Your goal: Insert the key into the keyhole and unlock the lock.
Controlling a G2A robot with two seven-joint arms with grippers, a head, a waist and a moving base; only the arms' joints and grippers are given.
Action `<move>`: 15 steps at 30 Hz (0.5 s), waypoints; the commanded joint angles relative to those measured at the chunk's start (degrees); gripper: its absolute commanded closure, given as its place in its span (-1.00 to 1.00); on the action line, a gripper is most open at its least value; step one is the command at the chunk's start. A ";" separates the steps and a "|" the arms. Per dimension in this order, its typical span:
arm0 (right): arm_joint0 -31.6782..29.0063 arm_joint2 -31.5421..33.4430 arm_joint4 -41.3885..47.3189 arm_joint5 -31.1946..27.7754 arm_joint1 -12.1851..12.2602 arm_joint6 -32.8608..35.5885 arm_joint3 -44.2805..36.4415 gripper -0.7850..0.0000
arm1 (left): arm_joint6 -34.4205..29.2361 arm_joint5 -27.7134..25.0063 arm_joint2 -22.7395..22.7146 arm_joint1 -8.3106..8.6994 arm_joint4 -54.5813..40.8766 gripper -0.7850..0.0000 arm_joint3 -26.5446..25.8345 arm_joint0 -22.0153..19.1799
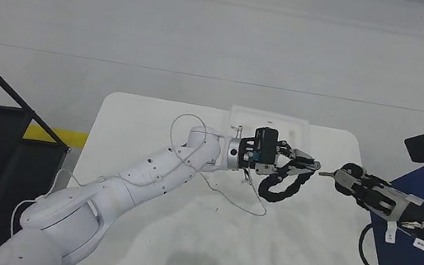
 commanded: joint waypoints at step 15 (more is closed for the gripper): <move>0.64 -2.72 -3.98 2.17 0.63 -1.95 0.21 1.00 | 2.21 0.23 -0.29 -1.76 2.60 1.00 1.98 0.98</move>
